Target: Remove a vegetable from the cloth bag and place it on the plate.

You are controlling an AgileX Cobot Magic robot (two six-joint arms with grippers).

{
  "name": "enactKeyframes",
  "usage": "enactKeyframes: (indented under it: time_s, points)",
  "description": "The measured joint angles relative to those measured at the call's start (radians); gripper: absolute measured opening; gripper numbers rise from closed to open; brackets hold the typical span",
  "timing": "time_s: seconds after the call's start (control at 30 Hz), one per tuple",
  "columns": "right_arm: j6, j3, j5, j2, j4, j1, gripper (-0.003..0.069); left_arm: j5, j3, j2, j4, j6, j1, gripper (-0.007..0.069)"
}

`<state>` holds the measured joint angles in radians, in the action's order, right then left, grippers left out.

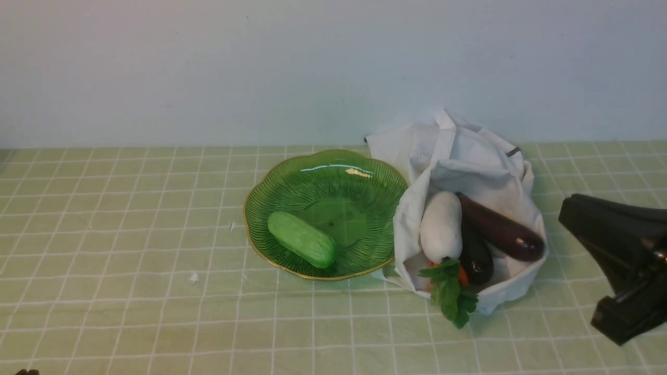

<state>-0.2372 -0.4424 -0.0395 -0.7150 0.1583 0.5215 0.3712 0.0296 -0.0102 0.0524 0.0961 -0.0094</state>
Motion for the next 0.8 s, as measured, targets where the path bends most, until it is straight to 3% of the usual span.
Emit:
enactKeyframes:
  time_s: [0.47,0.8]
  points:
    - [0.003,0.043,-0.023,0.102,0.001,-0.016,-0.0015,0.0,0.0,0.0,0.0,0.0,0.0,-0.0004]
    - [0.111,0.298,-0.111,0.46,-0.097,-0.298,-0.0015,0.0,0.0,0.0,0.0,0.0,0.0,-0.0004]
